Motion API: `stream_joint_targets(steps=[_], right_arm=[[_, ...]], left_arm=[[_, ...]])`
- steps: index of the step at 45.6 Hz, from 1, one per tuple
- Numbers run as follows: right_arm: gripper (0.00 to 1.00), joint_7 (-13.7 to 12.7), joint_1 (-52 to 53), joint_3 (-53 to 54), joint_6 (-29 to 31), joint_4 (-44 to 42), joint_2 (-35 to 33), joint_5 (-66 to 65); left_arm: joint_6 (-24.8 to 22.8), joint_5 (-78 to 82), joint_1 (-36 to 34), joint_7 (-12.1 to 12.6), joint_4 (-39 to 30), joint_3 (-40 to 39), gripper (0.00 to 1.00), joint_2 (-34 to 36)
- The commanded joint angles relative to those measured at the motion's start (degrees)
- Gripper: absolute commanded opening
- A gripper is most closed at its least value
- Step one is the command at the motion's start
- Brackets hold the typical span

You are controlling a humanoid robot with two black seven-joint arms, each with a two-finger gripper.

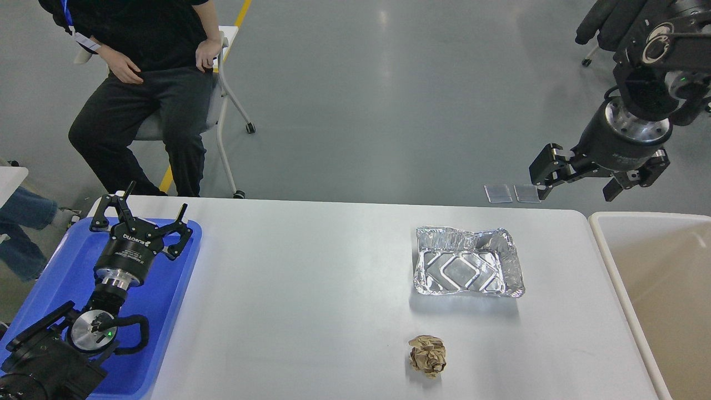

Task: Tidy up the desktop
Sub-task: 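Move the right gripper forward above the foil tray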

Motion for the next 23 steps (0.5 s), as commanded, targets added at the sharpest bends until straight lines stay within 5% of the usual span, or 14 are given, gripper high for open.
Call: stream_joint_targets(steps=[1,23], right_arm=[[1.0,0.0,0.14,0.06,0.0,-0.03,-0.06,-0.02],[1.0,0.0,-0.04,-0.03,0.0,-1.52,-0.15,0.07]], left_arm=[[-0.01,0.09,0.0,0.1,0.0,0.09,0.99,-0.01],[-0.01,0.0,0.0,0.01,0.0,0.0,0.99,0.07]])
